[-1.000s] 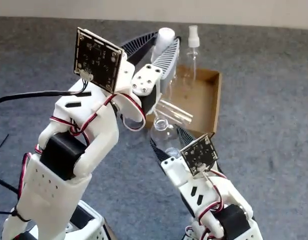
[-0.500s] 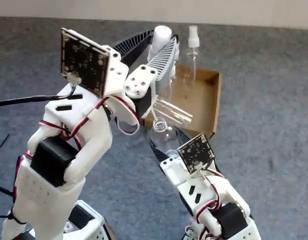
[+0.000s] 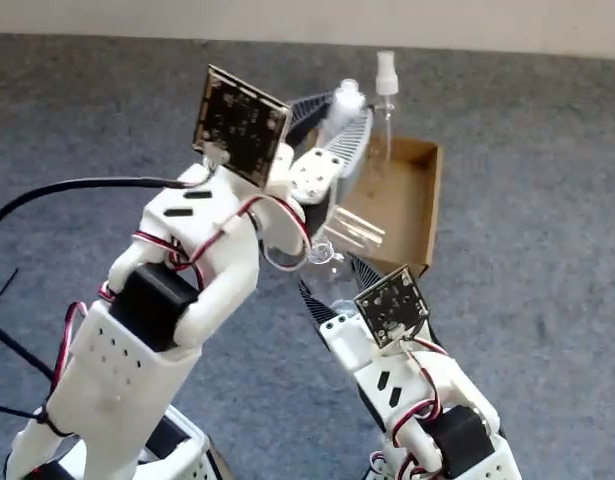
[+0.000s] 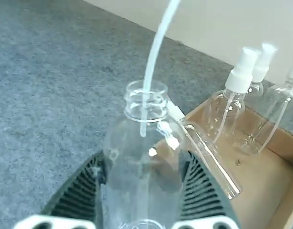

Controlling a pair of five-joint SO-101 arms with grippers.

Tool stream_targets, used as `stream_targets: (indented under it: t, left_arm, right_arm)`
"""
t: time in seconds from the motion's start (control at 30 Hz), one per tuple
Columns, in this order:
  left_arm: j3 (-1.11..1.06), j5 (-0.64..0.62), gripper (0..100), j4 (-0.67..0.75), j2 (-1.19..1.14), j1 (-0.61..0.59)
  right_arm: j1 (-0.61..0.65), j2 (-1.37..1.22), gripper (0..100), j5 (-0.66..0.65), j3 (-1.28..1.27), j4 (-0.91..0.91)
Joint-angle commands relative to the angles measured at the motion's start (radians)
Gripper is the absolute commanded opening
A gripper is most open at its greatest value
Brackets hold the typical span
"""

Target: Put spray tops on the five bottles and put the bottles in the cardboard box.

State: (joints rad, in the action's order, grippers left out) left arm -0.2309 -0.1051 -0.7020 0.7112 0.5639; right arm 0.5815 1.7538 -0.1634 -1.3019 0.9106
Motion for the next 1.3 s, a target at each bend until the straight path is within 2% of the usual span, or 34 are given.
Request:
stream_targets:
  t: [0.0, 0.13, 0.3, 0.47, 0.7, 0.83, 1.07, 1.27]
  left_arm:
    - [0.004, -0.009, 1, 0.028, 0.022, 0.036]
    - [-0.021, -0.009, 1, -0.032, 0.025, 0.065]
    - [-0.096, -0.011, 1, -0.138, 0.096, 0.061]
    - [-0.275, -0.009, 1, -0.137, 0.240, 0.061]
    - [-0.437, -0.009, 4, -0.025, 0.303, 0.061]
    - [-0.437, -0.011, 12, -0.040, 0.311, 0.067]
    - [-0.424, -0.005, 12, -0.094, 0.312, 0.058]
    - [-0.294, -0.006, 12, -0.158, 0.312, -0.007]
  right_arm:
    - [0.004, 0.007, 0.5, 0.008, 0.010, -0.021]
    - [-0.001, 0.007, 0.5, 0.009, 0.008, -0.021]
    - [-0.077, 0.016, 0.5, 0.015, 0.007, -0.053]
    - [-0.087, 0.005, 0.5, 0.017, 0.010, -0.139]
    - [-0.087, 0.004, 0.5, 0.017, 0.073, -0.156]
    - [-0.090, -0.048, 0.5, 0.017, 0.122, -0.156]
    - [-0.090, -0.255, 0.5, 0.017, 0.214, -0.156]
    - [-0.090, -0.268, 0.5, 0.017, 0.213, -0.156]
